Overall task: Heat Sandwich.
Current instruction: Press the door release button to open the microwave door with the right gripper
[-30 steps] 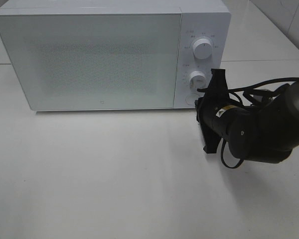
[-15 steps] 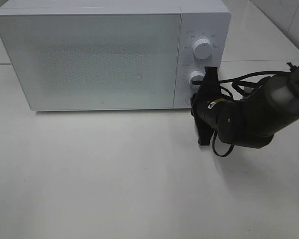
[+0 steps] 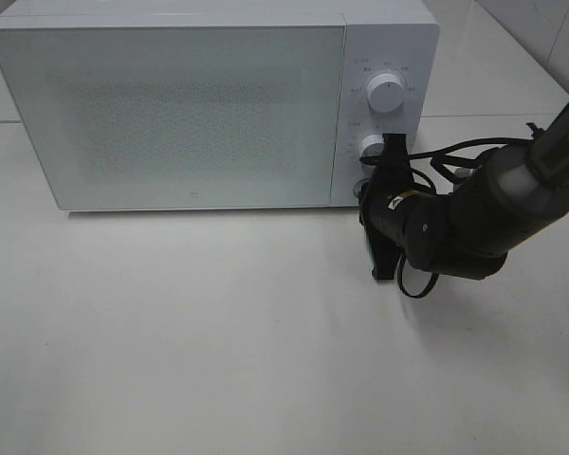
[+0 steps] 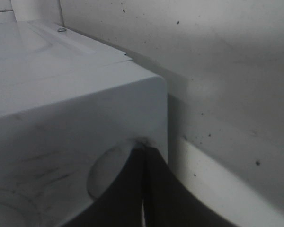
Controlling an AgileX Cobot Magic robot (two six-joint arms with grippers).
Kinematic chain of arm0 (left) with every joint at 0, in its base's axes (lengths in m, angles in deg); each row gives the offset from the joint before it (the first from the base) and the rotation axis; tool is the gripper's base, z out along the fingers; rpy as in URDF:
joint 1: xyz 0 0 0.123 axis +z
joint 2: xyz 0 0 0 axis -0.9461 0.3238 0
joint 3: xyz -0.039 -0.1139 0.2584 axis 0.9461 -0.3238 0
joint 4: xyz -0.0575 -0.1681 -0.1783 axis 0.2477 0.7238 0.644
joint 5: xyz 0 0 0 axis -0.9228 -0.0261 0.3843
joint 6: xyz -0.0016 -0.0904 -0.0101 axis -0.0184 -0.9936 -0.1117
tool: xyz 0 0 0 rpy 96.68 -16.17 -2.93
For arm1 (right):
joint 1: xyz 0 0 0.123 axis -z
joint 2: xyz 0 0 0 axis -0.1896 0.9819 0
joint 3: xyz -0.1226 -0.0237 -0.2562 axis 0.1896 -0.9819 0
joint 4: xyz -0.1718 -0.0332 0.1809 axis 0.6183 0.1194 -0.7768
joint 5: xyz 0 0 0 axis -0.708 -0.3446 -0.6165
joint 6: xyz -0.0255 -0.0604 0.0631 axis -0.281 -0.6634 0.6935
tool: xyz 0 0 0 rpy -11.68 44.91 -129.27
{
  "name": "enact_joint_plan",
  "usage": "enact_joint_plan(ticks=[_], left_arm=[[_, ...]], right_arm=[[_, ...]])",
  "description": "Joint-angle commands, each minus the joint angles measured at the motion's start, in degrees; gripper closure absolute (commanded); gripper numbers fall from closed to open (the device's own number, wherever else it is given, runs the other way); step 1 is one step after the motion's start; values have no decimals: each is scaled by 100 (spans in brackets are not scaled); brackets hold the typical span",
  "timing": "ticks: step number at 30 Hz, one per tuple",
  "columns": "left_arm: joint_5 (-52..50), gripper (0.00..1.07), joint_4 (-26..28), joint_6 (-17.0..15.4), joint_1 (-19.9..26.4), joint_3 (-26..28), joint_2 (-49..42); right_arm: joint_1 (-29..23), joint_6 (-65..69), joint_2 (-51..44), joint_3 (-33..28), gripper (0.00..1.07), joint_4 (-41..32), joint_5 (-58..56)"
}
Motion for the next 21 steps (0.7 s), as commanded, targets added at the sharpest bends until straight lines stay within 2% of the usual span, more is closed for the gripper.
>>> enact_joint_plan(ticks=[1, 12, 21], left_arm=[[-74, 9, 17, -29, -6, -11, -97], [-74, 9, 11, -29, -6, -11, -97], [-74, 9, 11, -29, -6, -11, -97]], right_arm=[[46, -132, -74, 92, 107, -6, 453], [46, -206, -321, 80, 107, 6, 573], [46, -206, -304, 86, 107, -17, 1163]])
